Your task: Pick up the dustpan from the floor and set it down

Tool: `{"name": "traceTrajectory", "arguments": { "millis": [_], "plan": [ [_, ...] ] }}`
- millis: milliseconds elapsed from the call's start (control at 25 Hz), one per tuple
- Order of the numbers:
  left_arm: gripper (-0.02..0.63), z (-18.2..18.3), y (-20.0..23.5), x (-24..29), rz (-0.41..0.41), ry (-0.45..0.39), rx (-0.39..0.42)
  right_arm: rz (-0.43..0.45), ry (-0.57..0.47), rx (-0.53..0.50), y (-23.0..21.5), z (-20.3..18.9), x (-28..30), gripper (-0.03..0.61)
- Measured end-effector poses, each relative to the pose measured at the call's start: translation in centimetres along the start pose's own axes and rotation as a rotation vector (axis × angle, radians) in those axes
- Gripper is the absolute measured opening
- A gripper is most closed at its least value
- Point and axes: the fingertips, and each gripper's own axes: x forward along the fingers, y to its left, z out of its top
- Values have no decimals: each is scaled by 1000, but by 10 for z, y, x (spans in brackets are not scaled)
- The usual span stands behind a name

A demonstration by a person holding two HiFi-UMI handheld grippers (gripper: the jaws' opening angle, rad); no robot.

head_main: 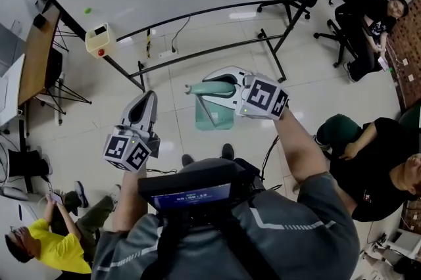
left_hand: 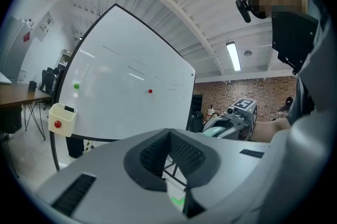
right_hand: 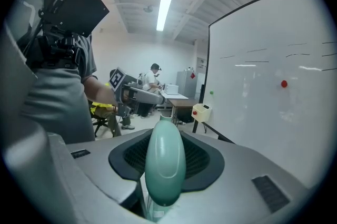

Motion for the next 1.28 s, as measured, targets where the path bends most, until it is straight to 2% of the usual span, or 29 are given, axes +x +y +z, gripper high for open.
{"name": "traceTrajectory", "arguments": {
  "millis": [200, 320, 560, 800, 1000, 1280],
  "plan": [
    [35, 9, 10, 5, -6, -23, 15, -3, -15, 12, -9, 4, 7, 166],
    [35, 2, 24, 12, 3, -8, 0, 6, -15, 23, -17, 0, 15, 166],
    [35, -43, 60, 38, 5, 34, -19, 28, -19, 35, -34, -42, 41, 166],
    [35, -117, 91, 60, 25, 106, -51, 70, 17, 78, -42, -129, 83, 166],
    [35, -201, 137, 92, 35, 153, -76, 70, 68, 89, -61, -222, 131, 166],
    [35, -316, 173, 117, 30, 220, -122, 100, 138, 116, -63, -347, 183, 165]
  ]
}}
